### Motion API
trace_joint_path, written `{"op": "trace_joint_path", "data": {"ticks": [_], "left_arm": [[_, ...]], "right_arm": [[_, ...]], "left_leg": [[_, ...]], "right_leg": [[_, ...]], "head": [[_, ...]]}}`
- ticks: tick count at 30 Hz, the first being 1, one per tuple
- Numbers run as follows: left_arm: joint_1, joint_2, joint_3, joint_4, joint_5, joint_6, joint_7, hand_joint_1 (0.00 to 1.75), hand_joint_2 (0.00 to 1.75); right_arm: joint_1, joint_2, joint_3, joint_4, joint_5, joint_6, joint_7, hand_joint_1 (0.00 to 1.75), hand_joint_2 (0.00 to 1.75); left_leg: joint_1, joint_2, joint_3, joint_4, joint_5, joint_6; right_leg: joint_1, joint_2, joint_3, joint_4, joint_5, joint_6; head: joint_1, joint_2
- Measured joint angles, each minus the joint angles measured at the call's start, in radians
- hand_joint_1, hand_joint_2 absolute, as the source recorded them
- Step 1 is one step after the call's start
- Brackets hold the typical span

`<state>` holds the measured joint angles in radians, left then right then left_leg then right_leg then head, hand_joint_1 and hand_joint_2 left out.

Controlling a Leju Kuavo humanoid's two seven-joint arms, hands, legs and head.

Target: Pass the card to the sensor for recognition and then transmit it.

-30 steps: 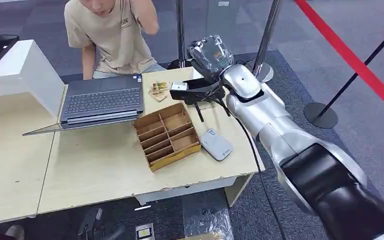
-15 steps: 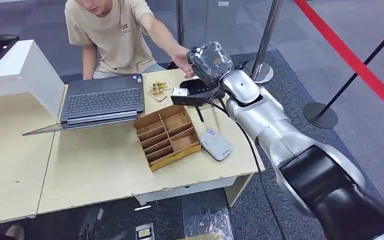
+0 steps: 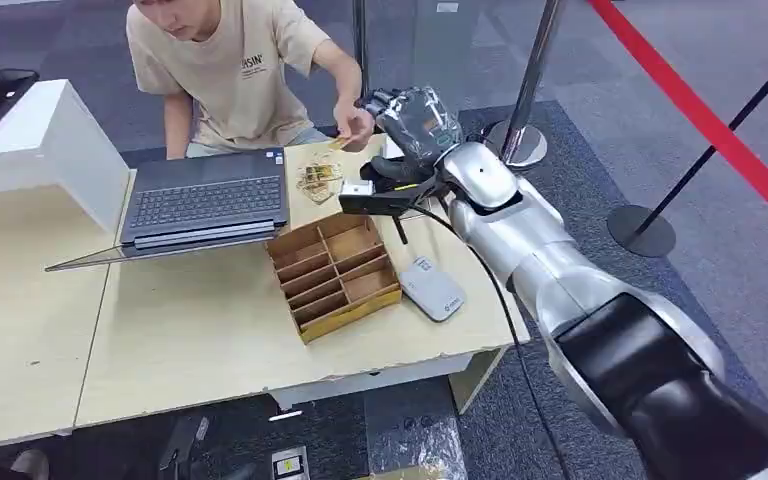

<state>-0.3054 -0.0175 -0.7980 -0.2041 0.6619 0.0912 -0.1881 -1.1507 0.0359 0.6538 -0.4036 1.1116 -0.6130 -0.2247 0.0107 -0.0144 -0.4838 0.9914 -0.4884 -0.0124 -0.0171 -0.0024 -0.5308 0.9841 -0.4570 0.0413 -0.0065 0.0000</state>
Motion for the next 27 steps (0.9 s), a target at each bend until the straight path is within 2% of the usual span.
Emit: {"op": "trace_joint_path", "data": {"ticks": [3, 6, 9, 12, 15, 19, 22, 27], "left_arm": [[0.005, 0.003, 0.000, 0.000, 0.014, 0.011, -0.006, 0.00, 1.75], [0.015, 0.008, 0.000, 0.000, 0.033, 0.023, -0.026, 0.00, 1.75], [0.032, 0.015, 0.002, 0.000, 0.051, 0.037, -0.052, 0.00, 1.75], [0.055, 0.024, 0.006, 0.001, 0.076, 0.054, -0.080, 0.00, 1.75], [0.080, 0.034, 0.022, 0.001, 0.111, 0.072, -0.126, 0.00, 1.75], [0.119, 0.048, 0.048, 0.002, 0.148, 0.081, -0.170, 0.00, 1.75], [0.143, 0.056, 0.064, 0.006, 0.159, 0.116, -0.170, 0.00, 1.75], [0.174, 0.071, 0.086, 0.010, 0.172, 0.129, -0.159, 0.00, 1.75]], "right_arm": [[0.012, 0.000, -0.027, -0.020, -0.086, 0.000, -0.024, 0.00, 0.00], [0.050, -0.008, -0.068, -0.075, -0.192, 0.036, -0.036, 0.00, 0.00], [0.121, -0.031, -0.105, -0.169, -0.281, 0.077, -0.002, 0.00, 0.00], [0.227, -0.066, -0.153, -0.327, -0.407, 0.142, 0.051, 0.00, 0.00], [0.365, -0.101, -0.217, -0.516, -0.628, 0.208, 0.097, 0.00, 0.00], [0.568, -0.157, -0.319, -0.724, -0.883, 0.240, 0.067, 0.00, 0.00], [0.692, -0.193, -0.389, -0.862, -0.941, 0.264, 0.074, 0.00, 0.00], [0.888, -0.216, -0.468, -1.080, -0.979, 0.294, 0.058, 0.00, 0.00]], "left_leg": [[0.000, 0.000, 0.000, 0.000, 0.000, 0.000], [0.000, 0.000, 0.000, 0.000, 0.000, 0.000], [0.000, 0.000, 0.001, 0.000, 0.000, 0.000], [0.000, 0.000, 0.001, 0.000, 0.000, 0.000], [0.000, 0.000, 0.001, 0.000, 0.000, 0.000], [0.000, -0.001, 0.001, 0.000, -0.001, 0.000], [0.000, 0.000, 0.000, 0.000, -0.002, 0.000], [0.000, 0.000, 0.000, 0.000, -0.002, 0.000]], "right_leg": [[0.000, 0.000, 0.000, 0.000, 0.000, 0.000], [0.000, 0.000, 0.000, 0.000, 0.000, 0.000], [0.000, 0.000, 0.001, -0.001, 0.000, 0.000], [0.000, 0.000, 0.000, -0.001, 0.000, 0.000], [0.000, 0.000, 0.000, -0.001, 0.000, 0.000], [0.001, -0.001, 0.001, -0.002, -0.001, 0.000], [0.001, 0.000, 0.001, -0.002, -0.001, 0.000], [0.001, 0.000, 0.000, -0.002, -0.001, 0.000]], "head": [[0.000, 0.000], [0.000, 0.000], [0.000, 0.000], [0.000, 0.000], [-0.001, 0.000], [0.000, 0.000], [0.000, 0.000], [0.000, 0.000]]}}
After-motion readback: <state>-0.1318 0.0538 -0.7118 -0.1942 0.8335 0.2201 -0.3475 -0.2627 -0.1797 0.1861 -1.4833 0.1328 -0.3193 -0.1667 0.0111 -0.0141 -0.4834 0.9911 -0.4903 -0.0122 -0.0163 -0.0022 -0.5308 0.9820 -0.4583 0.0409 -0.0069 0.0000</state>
